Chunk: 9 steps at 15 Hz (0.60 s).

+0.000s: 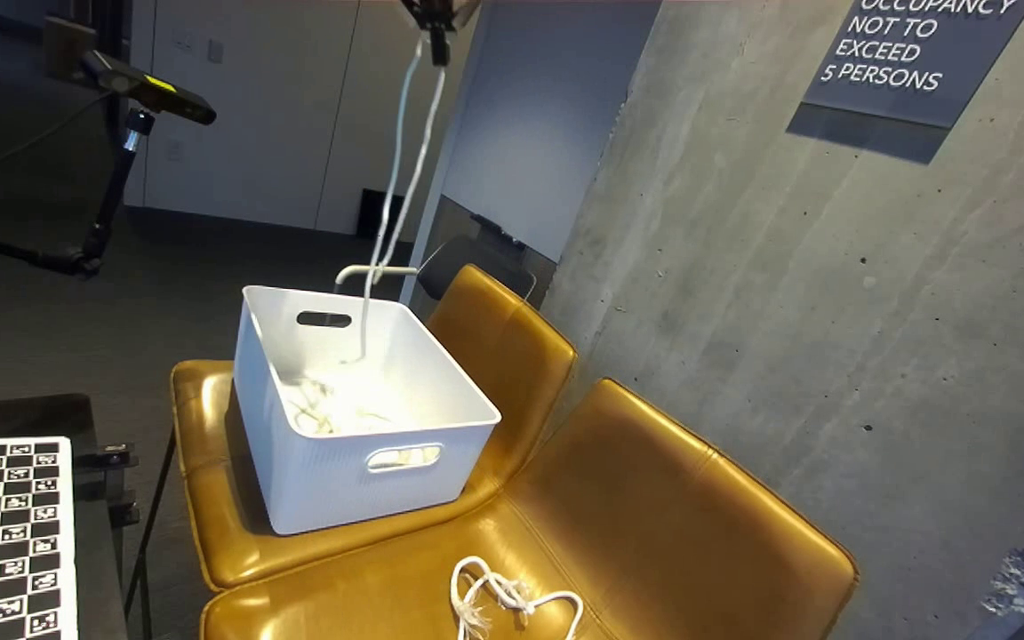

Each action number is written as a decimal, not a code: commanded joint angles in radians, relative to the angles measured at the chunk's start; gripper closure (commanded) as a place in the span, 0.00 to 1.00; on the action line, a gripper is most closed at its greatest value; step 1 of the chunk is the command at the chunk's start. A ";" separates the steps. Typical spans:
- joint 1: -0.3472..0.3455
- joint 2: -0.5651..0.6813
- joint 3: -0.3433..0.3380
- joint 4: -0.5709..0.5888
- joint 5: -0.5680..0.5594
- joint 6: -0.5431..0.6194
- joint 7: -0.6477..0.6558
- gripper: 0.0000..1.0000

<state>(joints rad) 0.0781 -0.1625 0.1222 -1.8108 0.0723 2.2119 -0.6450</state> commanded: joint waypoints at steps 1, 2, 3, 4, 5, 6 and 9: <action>0.058 -0.098 0.013 -0.019 -0.009 -0.107 0.108 0.99; 0.066 -0.104 0.004 -0.035 -0.007 -0.113 0.119 0.99; 0.067 -0.108 -0.012 -0.060 -0.004 -0.110 0.118 0.99; 0.058 -0.106 -0.030 -0.092 -0.013 -0.102 0.122 0.99; 0.046 -0.099 -0.050 -0.122 -0.017 -0.090 0.117 0.99; 0.030 -0.088 -0.074 -0.156 -0.024 -0.081 0.112 0.99; -0.012 -0.043 -0.145 -0.227 -0.014 -0.077 0.088 0.99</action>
<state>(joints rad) 0.0948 -0.2354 0.0318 -1.9802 0.0617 2.1087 -0.5368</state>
